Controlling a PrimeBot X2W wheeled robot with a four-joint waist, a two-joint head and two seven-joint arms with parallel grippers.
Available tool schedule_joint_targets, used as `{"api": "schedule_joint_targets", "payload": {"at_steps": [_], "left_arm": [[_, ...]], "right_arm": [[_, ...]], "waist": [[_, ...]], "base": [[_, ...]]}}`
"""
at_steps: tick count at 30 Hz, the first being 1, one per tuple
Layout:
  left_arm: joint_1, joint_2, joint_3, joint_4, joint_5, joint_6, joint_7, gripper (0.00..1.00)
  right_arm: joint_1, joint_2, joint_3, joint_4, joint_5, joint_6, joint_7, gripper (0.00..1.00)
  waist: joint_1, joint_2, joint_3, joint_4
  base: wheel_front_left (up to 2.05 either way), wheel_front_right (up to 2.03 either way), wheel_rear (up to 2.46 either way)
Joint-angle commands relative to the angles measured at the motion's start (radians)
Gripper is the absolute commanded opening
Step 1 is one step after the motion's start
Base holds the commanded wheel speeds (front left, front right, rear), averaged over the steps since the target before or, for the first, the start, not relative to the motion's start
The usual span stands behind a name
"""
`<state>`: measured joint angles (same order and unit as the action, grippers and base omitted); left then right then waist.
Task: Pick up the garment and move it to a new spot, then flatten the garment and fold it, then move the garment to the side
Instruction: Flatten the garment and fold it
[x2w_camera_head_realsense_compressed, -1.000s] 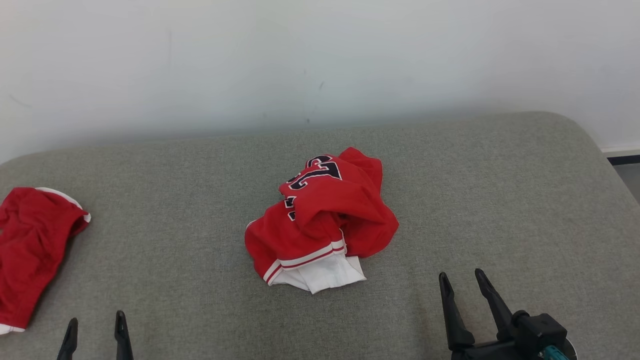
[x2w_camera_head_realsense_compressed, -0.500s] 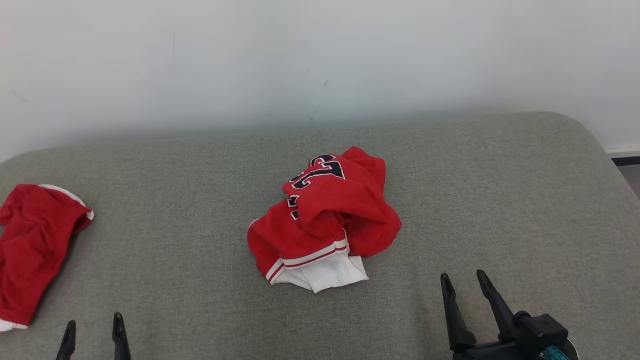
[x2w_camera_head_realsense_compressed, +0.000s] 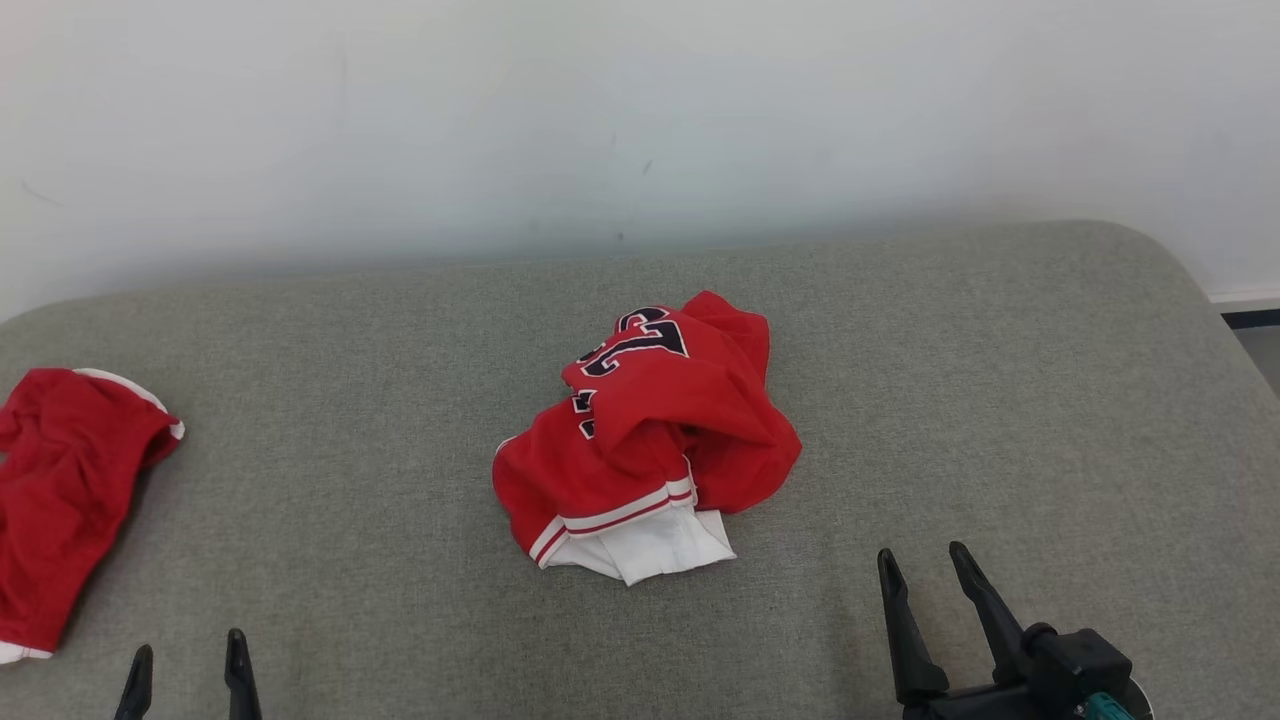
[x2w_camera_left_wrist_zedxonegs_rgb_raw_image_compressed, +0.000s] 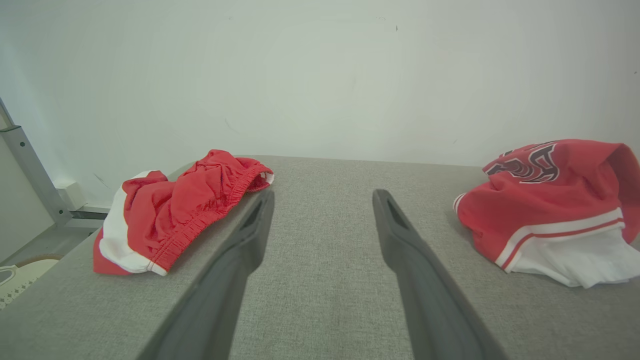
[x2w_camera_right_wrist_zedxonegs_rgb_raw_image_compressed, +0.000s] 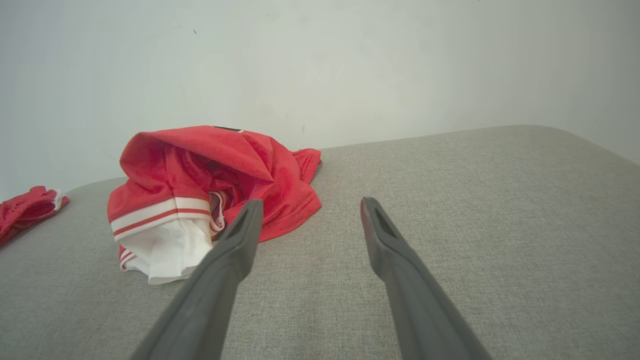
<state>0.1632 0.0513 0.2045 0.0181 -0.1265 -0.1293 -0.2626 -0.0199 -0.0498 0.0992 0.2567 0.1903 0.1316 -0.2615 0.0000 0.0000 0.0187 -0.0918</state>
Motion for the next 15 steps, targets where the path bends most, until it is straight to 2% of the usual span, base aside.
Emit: {"api": "schedule_joint_targets", "payload": {"at_steps": [1, 12, 15], "left_arm": [[-0.003, -0.002, -0.001, 0.006, -0.015, -0.001, -0.004, 1.0], [-0.073, -0.001, -0.062, 0.056, -0.023, -0.001, -0.004, 1.0], [-0.109, -0.002, -0.101, 0.111, -0.032, -0.001, -0.004, 1.0]], "right_arm": [[-0.002, 0.0, 0.002, 0.003, 0.0, -0.002, -0.004, 1.0], [-0.019, 0.0, 0.013, 0.008, 0.01, -0.002, -0.004, 1.0], [-0.024, 0.0, 0.017, 0.009, 0.014, -0.002, -0.004, 1.0]], "waist": [[0.0, 0.0, 0.0, -0.002], [0.0, 0.0, 0.005, -0.02], [0.0, 0.0, 0.014, -0.032]], "base": [[0.0, 0.0, 0.0], [0.0, 0.0, 0.0], [0.0, 0.0, 0.0]]}}
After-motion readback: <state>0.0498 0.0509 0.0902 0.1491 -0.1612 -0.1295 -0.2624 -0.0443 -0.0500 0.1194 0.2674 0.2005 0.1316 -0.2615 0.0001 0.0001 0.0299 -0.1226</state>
